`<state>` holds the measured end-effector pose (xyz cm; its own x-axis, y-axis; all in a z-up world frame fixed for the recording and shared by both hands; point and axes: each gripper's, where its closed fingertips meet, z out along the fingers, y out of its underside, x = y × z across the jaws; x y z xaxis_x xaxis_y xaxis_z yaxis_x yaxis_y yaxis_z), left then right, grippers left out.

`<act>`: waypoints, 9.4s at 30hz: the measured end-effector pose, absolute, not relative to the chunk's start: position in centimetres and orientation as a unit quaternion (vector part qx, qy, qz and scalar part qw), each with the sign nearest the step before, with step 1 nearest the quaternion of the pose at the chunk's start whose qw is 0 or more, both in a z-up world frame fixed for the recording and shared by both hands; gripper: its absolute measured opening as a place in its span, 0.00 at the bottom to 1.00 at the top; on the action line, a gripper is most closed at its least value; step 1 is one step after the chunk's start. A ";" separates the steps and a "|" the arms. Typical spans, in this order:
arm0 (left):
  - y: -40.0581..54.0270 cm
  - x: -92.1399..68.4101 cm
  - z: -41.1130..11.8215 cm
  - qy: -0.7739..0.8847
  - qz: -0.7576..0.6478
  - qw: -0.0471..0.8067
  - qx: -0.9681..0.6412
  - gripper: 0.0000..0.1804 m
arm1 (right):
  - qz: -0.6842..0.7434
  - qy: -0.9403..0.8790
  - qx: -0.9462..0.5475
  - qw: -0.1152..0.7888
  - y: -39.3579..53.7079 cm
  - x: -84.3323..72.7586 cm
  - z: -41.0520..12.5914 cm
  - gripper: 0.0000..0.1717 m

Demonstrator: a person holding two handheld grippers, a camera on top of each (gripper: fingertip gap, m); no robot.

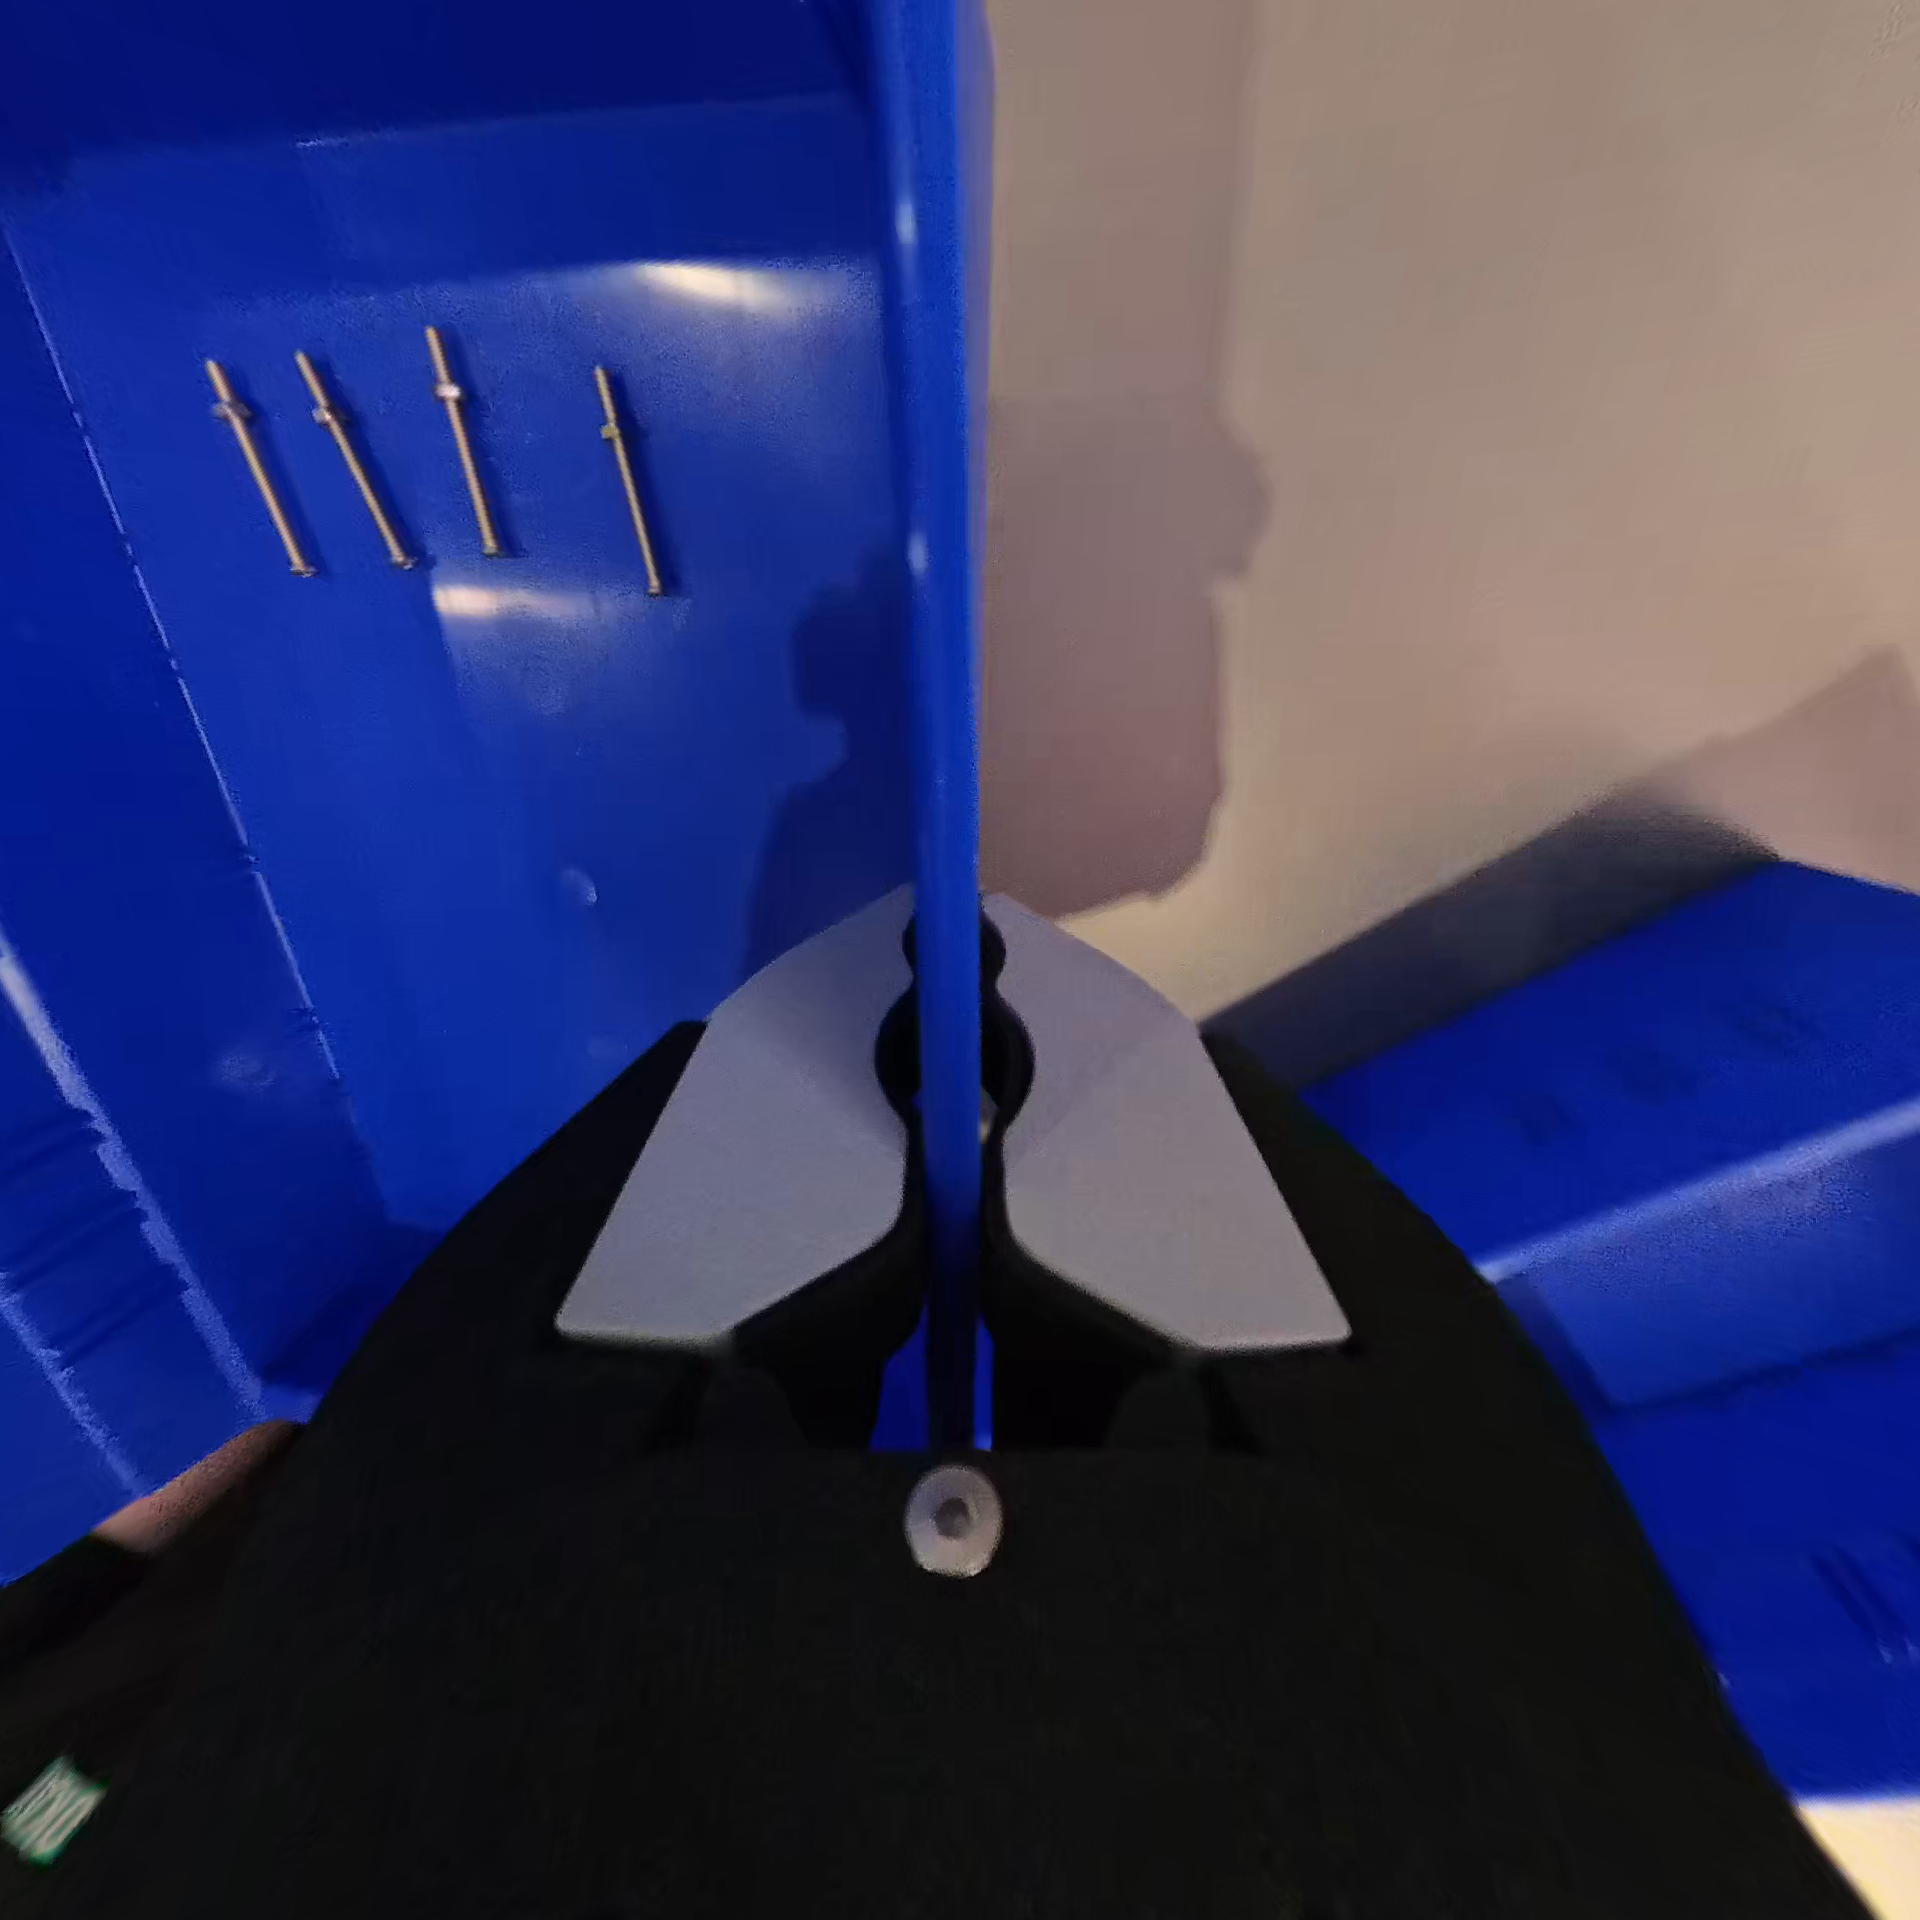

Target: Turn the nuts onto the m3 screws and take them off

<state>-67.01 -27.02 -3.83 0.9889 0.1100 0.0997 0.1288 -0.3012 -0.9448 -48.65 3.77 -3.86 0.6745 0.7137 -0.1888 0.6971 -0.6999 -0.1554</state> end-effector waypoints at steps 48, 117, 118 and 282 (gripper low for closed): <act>-13.6 -65.7 -7.3 -0.039 0.071 0.546 -0.834 0.16 | 0.195 -0.450 -0.736 0.466 4.7 -38.5 7.4 0.29; -8.8 -64.1 10.8 0.047 0.060 0.655 -0.752 0.19 | 0.098 -0.062 -0.988 0.102 -0.5 -2.6 -12.2 0.03; -8.8 -63.9 10.9 0.048 0.060 0.655 -0.751 0.19 | 0.100 -0.057 -0.988 0.104 -0.6 -1.3 -12.2 0.03; 9.0 -59.0 6.5 0.096 -0.021 0.536 -0.838 0.01 | 0.201 -0.200 -0.762 0.582 3.0 -7.1 -6.3 0.17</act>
